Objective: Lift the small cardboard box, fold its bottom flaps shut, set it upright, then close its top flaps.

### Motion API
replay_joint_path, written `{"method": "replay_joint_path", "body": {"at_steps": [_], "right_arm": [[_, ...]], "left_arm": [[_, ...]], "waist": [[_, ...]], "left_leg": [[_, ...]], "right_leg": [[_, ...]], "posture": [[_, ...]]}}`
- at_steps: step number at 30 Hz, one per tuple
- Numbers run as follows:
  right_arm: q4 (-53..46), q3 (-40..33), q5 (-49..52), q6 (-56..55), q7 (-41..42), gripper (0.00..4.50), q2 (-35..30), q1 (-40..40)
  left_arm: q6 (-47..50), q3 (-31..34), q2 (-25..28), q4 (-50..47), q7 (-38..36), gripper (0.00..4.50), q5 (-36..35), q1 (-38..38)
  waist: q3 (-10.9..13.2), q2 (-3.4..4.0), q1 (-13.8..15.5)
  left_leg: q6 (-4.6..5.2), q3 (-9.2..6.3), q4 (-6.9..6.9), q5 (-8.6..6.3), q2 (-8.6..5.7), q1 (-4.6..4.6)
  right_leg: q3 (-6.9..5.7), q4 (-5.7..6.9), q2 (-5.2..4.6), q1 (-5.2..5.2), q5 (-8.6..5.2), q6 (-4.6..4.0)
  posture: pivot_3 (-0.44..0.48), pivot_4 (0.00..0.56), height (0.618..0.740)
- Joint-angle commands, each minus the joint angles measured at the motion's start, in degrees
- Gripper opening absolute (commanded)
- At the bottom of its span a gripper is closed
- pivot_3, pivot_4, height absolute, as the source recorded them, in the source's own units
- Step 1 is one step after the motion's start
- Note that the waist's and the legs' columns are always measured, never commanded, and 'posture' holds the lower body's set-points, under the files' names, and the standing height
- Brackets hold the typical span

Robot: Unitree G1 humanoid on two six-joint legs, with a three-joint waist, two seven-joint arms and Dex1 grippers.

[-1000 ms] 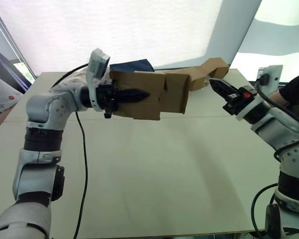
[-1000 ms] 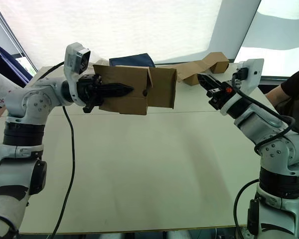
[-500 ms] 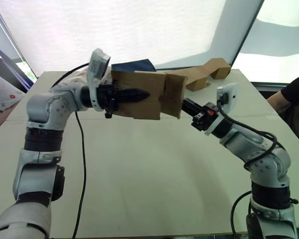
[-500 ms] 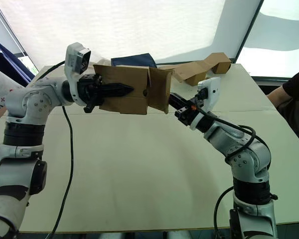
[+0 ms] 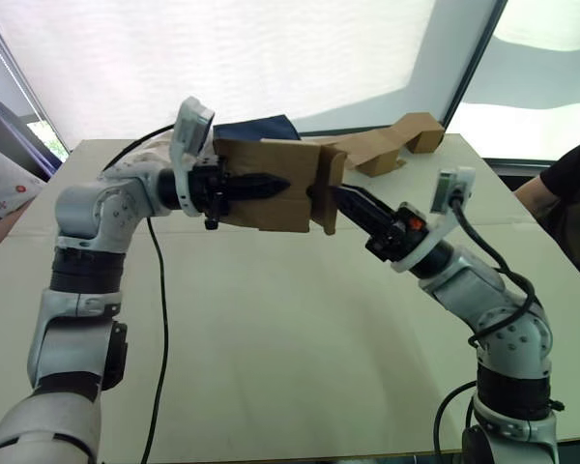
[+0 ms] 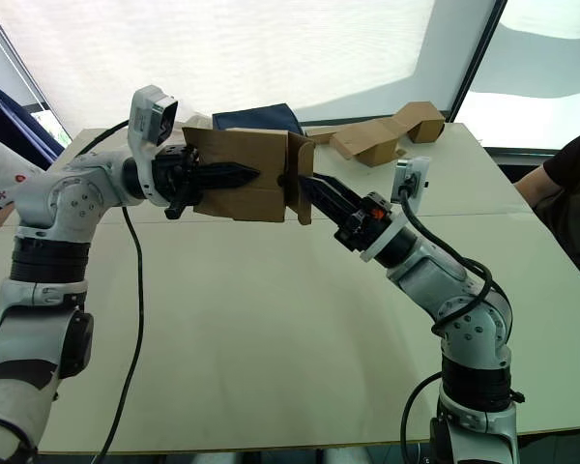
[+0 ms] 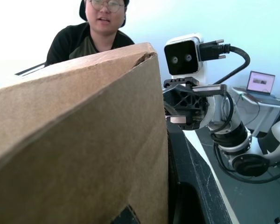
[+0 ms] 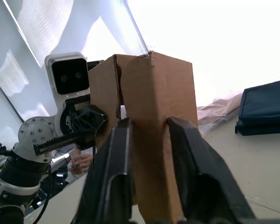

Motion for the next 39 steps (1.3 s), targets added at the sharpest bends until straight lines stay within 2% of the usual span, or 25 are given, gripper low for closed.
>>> {"method": "replay_joint_path", "body": {"at_steps": [1, 15, 22, 25, 27, 39], "right_arm": [[0.67, -3.38, 8.35, -2.65, -1.06, 2.2, 3.68, -0.55], [1.49, 1.15, 9.28, -2.99, 1.04, 2.2, 7.13, 4.55], [3.0, 2.39, 6.19, -4.74, 1.69, 2.2, 8.48, 5.54], [3.14, 2.61, 5.77, -5.16, 1.71, 1.42, 8.74, 5.66], [3.24, 2.88, 5.33, -5.65, 1.73, 0.66, 9.02, 5.63], [4.31, 2.83, 3.99, -7.12, 1.6, 0.66, 9.97, 5.55]], "left_arm": [[-0.33, 1.24, 0.34, -0.7, -0.13, 0.0, -0.41, -1.6], [0.68, 2.05, 1.28, -1.26, 0.75, 0.0, -0.95, -1.31], [1.04, 1.94, 1.32, -1.26, 0.73, 0.0, -1.06, -1.5], [1.13, 1.91, 1.18, -1.42, 0.82, 0.0, -1.11, -1.45], [1.25, 2.03, 1.02, -1.56, 0.96, 0.0, -1.32, -1.36], [1.73, 2.32, 0.27, -2.87, 2.46, 0.0, -2.32, -0.7]], "waist": [[0.0, 0.0, -0.03], [0.0, 0.01, -0.07], [0.0, 0.0, -0.06], [0.0, 0.0, -0.07], [0.0, 0.0, -0.08], [0.0, 0.0, -0.09]], "left_leg": [[0.0, 0.0, 0.0, 0.0, 0.01, 0.0], [0.0, 0.0, -0.01, 0.0, 0.01, 0.01], [0.0, 0.0, -0.01, 0.0, 0.01, 0.01], [0.0, 0.0, -0.01, 0.0, 0.0, 0.01], [0.0, 0.0, -0.01, 0.0, 0.01, 0.01], [0.0, 0.0, -0.01, 0.0, 0.01, 0.01]], "right_leg": [[0.0, 0.0, 0.0, 0.0, 0.0, 0.0], [0.0, 0.01, 0.0, 0.0, 0.0, 0.0], [0.0, 0.01, 0.0, 0.0, 0.0, 0.0], [0.0, 0.01, 0.0, 0.0, 0.0, 0.0], [0.0, 0.01, 0.0, 0.0, 0.0, 0.0], [0.0, 0.01, 0.0, 0.0, 0.0, 0.0]], "posture": [[0.0, 0.15, 0.74], [0.0, 0.15, 0.74], [0.0, 0.15, 0.74], [0.0, 0.15, 0.74], [0.0, 0.15, 0.74], [0.0, 0.15, 0.74]]}}
